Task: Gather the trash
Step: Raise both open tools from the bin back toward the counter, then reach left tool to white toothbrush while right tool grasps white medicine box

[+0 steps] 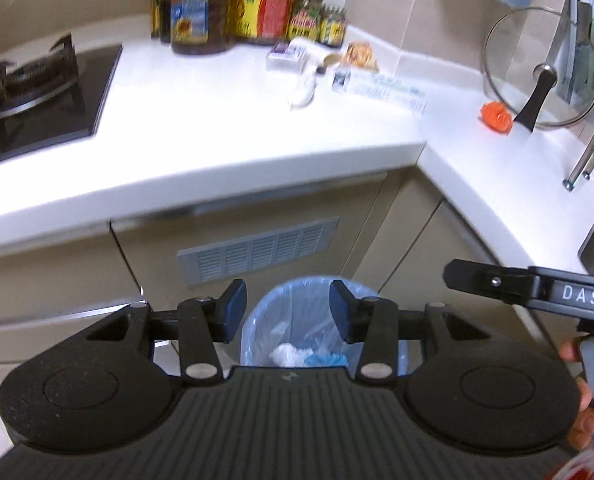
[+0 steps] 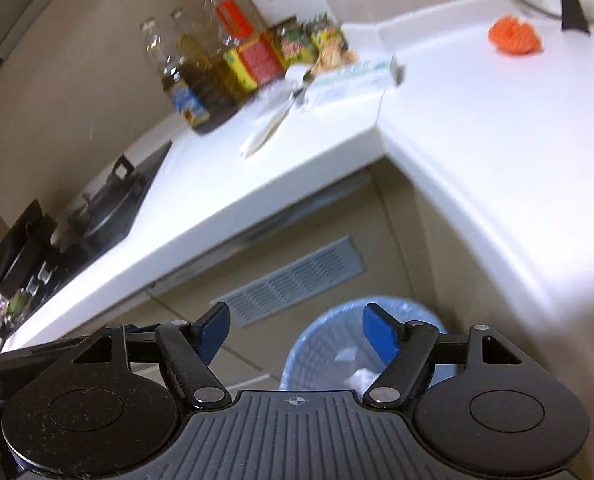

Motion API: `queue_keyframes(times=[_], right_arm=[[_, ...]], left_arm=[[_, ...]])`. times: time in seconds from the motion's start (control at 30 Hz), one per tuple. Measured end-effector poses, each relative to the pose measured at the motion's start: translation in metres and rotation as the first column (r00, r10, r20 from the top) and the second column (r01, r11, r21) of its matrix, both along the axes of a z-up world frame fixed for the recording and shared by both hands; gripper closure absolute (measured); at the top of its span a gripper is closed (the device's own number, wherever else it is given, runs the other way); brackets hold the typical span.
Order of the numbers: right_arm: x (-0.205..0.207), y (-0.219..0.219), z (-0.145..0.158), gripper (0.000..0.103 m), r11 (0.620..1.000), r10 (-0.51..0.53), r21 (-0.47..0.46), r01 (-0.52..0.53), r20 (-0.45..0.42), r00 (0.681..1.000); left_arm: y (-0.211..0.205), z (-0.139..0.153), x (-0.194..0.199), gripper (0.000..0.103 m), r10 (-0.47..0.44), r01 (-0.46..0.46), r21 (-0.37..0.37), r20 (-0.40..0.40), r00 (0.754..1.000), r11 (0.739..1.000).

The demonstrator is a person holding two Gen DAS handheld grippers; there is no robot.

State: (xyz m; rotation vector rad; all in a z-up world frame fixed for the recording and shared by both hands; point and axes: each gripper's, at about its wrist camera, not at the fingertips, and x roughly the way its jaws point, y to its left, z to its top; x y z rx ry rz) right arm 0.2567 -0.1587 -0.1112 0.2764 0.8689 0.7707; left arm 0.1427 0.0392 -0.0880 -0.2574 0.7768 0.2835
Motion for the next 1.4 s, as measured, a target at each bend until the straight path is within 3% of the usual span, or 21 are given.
queue_keyframes(times=[0.37,0.7,1.03,1.4], right_arm=[[0.042,-0.019,0.028,0.024,0.991,-0.131,0.006,0.131,0.074,0.989],[0.097,0.0,0.041,0.024,0.982,-0.185,-0.012,0.188,0.131,0.974],[0.171,0.024,0.042,0.024,0.975,-0.216,-0.022,0.223,0.177,0.96],[0.247,0.055,0.03,0.024,0.984,-0.161,-0.037,0.173,0.222,0.962]], left_arm=[[0.019,0.028,0.053,0.06,-0.077,0.074,0.051,0.063,0.995,0.996],[0.054,0.036,0.118,0.057,-0.144,0.138,0.075,0.08,0.986,0.988],[0.079,0.028,0.203,0.057,-0.188,0.181,0.098,0.062,0.98,0.979],[0.098,0.004,0.276,0.057,-0.185,0.183,0.09,0.015,0.983,0.979]])
